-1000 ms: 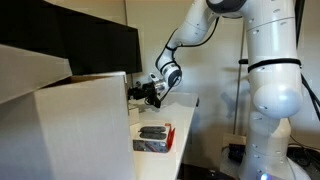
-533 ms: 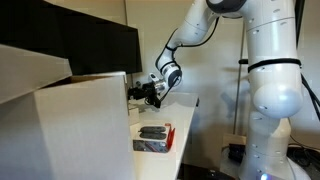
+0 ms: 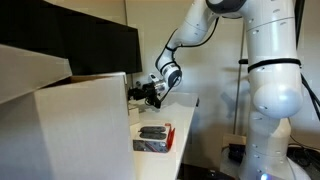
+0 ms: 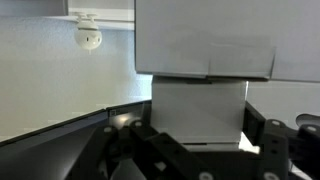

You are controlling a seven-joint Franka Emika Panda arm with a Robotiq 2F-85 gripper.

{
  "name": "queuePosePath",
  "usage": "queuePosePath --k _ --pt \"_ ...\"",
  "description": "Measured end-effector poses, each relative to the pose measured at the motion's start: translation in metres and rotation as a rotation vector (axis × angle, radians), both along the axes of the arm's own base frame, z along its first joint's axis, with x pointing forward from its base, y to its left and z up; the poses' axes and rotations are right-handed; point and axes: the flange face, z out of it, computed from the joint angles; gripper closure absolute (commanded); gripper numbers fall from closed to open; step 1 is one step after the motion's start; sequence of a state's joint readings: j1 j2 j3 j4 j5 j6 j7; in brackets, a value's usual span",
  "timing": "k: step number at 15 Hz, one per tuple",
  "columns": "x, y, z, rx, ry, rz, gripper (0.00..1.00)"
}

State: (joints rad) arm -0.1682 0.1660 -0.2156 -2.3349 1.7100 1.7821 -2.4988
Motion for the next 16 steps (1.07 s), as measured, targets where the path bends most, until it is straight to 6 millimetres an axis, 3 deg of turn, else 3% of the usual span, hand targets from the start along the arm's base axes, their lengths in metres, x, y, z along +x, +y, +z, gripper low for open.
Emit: queuePosePath --k 16 --pt "0.0044 0.0053 0.0025 0.003 -0.006 0.009 0.42"
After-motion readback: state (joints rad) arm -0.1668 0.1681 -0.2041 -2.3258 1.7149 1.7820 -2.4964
